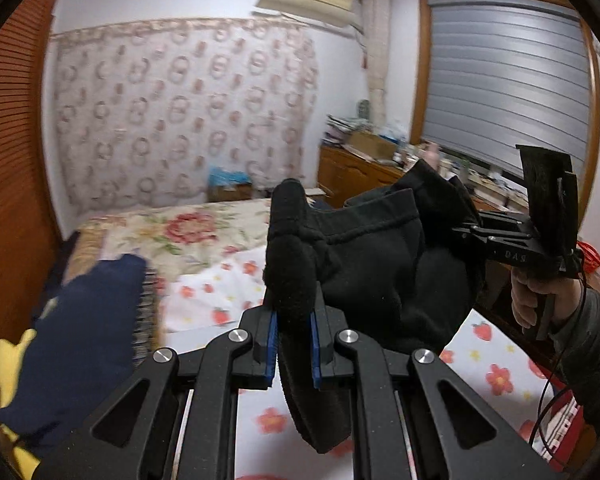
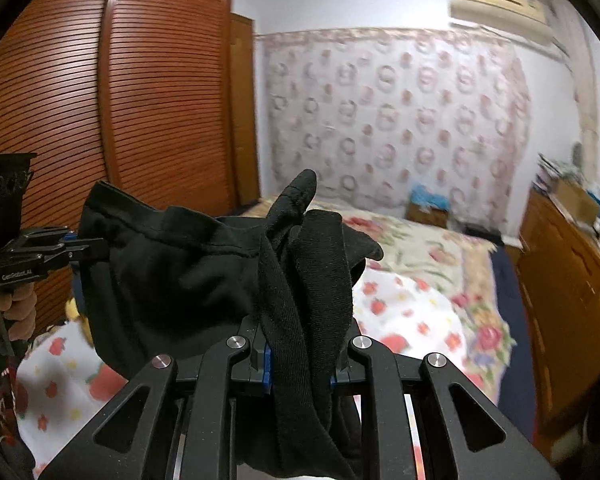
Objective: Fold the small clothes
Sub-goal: 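Lift the folded shirt with both grippers and carry it onto the clothes stack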
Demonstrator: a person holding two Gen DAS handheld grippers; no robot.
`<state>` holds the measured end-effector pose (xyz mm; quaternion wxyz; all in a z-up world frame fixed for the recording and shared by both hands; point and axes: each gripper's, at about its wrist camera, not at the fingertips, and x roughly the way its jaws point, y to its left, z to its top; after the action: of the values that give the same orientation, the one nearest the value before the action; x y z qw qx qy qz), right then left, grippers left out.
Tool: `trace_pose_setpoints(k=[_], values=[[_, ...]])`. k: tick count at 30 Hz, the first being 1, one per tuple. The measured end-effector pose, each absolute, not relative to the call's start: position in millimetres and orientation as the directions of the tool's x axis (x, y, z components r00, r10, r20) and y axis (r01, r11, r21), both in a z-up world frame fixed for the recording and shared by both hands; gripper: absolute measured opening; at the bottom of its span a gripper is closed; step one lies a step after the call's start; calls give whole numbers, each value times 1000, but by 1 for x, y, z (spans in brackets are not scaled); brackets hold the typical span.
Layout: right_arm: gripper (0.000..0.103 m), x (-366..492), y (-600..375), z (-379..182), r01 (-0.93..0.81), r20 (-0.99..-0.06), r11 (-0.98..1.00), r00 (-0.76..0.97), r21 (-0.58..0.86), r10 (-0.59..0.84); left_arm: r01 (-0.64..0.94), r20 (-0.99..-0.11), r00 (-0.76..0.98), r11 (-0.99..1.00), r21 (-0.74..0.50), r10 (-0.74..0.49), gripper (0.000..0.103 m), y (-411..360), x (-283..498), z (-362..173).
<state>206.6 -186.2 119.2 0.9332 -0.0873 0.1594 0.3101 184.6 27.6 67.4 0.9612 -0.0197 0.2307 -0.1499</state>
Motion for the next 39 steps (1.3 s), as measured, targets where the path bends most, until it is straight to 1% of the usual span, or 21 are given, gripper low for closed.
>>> trace_pose_setpoints(k=[6, 11, 14, 19, 22, 28, 32, 34, 35, 36, 37, 38, 39], values=[[19, 240, -146, 126, -666, -339, 738, 723, -110, 602, 189, -411, 886, 977, -99, -213, 14, 73, 172, 70], [19, 256, -136, 126, -704, -333, 698, 695, -135, 637, 135, -366, 916, 985, -104, -164, 14, 107, 158, 72], [19, 268, -116, 133, -726, -339, 665, 679, -176, 652, 96, -348, 928, 987, -131, -137, 14, 131, 151, 66], [19, 293, -77, 141, -762, -361, 605, 645, -232, 674, 16, -352, 932, 983, -181, -80, 14, 168, 140, 44], [19, 309, -45, 141, -788, -390, 556, 614, -263, 686, -40, -326, 945, 974, -221, -35, 14, 181, 128, 32], [19, 368, 24, 121, -825, -490, 496, 561, -271, 667, -131, -386, 922, 955, -267, 19, 14, 203, 132, -2], [19, 400, 58, 105, -834, -521, 484, 546, -265, 656, -204, -426, 903, 931, -303, 59, 14, 218, 128, -27], [21, 415, 73, 99, -838, -533, 488, 535, -242, 655, -237, -453, 888, 923, -303, 79, 14, 219, 127, -38], [23, 422, 77, 96, -839, -546, 497, 529, -222, 649, -256, -475, 876, 917, -305, 86, 14, 221, 130, -45], [30, 432, 80, 94, -838, -564, 509, 522, -198, 640, -263, -487, 869, 915, -305, 87, 14, 222, 130, -48], [34, 438, 87, 98, -822, -565, 533, 541, -199, 623, -272, -497, 863, 912, -307, 90, 14, 222, 131, -51], [42, 437, 88, 101, -800, -548, 563, 572, -208, 610, -276, -501, 861, 911, -307, 92, 14, 222, 131, -52], [47, 439, 83, 105, -780, -525, 587, 599, -214, 605, -277, -500, 861, 913, -301, 97, 14, 221, 131, -51]])
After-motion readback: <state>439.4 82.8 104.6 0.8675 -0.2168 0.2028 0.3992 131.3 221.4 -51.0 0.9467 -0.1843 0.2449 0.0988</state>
